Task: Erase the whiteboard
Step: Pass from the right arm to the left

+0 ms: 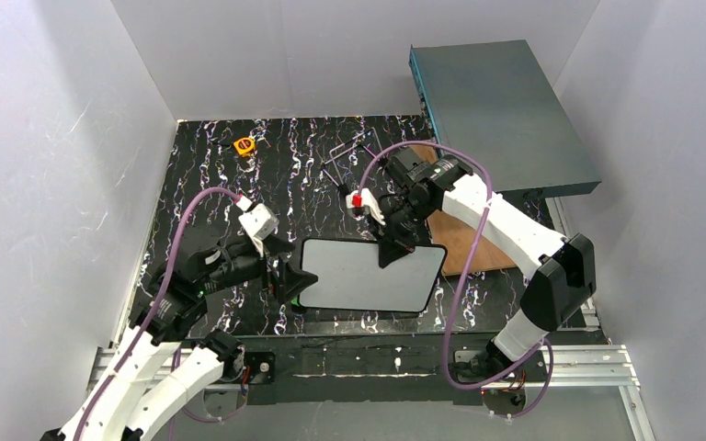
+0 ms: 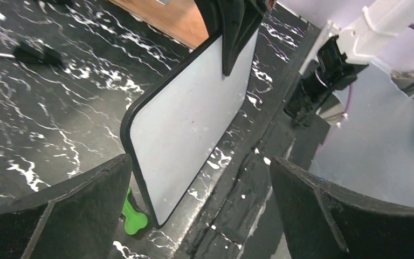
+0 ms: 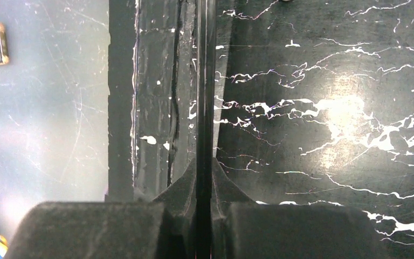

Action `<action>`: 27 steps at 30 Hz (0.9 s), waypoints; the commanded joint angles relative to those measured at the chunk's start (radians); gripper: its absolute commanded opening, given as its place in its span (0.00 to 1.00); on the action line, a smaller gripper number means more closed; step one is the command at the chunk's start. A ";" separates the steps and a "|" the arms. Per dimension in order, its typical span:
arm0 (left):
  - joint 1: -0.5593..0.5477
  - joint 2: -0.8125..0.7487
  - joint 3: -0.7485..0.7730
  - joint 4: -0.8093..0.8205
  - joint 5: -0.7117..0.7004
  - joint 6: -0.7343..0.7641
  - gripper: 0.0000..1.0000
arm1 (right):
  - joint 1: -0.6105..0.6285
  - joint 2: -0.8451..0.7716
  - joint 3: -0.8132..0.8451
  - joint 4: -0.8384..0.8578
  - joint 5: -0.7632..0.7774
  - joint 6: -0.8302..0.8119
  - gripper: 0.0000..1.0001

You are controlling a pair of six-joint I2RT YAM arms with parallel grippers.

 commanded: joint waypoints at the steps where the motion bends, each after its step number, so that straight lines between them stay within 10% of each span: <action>1: 0.007 0.017 -0.022 0.061 0.138 -0.029 0.98 | 0.006 -0.094 -0.027 -0.045 -0.064 -0.136 0.01; 15: 0.007 0.221 0.025 0.132 0.325 0.017 0.98 | 0.008 -0.096 -0.039 -0.067 -0.057 -0.167 0.01; 22: 0.007 0.348 0.025 0.128 0.411 0.145 0.82 | 0.022 -0.119 -0.087 -0.031 -0.025 -0.149 0.01; 27: 0.007 0.145 -0.318 0.581 0.357 -0.059 0.76 | 0.023 -0.081 -0.043 -0.066 -0.068 -0.144 0.01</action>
